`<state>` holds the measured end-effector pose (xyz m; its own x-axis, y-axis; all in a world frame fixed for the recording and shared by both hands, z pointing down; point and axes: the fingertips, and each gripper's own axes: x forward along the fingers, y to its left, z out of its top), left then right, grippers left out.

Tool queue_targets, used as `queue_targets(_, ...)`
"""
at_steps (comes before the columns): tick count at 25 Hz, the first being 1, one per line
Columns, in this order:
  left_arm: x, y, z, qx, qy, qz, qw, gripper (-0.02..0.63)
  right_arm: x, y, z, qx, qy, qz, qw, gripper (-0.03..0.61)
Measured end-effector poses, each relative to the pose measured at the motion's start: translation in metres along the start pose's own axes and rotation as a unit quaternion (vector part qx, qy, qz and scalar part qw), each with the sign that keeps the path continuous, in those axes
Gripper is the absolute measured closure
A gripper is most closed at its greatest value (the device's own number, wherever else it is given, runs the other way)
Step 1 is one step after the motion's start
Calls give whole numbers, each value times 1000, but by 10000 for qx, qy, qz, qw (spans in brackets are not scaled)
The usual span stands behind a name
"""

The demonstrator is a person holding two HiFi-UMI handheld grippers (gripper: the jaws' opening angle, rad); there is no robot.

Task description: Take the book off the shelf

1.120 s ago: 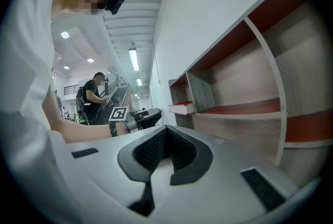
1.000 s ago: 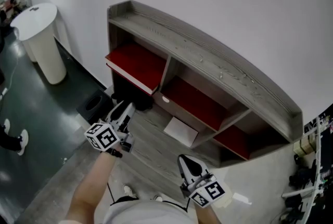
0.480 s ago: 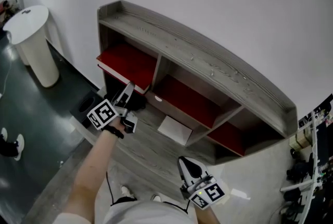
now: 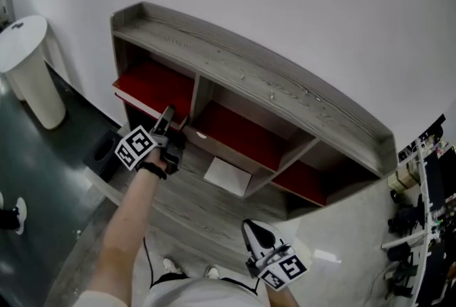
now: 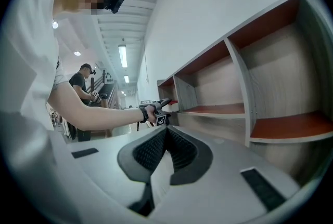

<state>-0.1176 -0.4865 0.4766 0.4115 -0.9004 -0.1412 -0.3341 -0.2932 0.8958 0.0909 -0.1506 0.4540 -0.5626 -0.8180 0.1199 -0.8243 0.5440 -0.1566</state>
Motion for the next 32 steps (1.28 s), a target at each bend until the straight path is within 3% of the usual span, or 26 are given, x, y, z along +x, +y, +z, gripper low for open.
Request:
queue_targets(8, 13, -3, 10, -608, -140, -387, 9973, 172, 1, 1, -1, -30, 74, -47, 10000, 555)
queue_targets(14, 13, -3, 8, -215, -98, -118, 9997, 177, -1, -2, 2, -59, 59, -98, 9999, 555)
queue_targets(22, 5, 0, 6, -684, -186, -284, 9971, 299, -6, -6, 0, -41, 89, -129, 9999, 555)
queue_targets(27, -3, 0, 4, -750, -109, -408, 9963, 304, -5, -7, 0, -22, 56, -68, 10000, 555)
queue_targets(32, -18, 0, 11, -736, -296, -637, 9948, 304, -3, -3, -1, -14, 44, 39, 10000, 555)
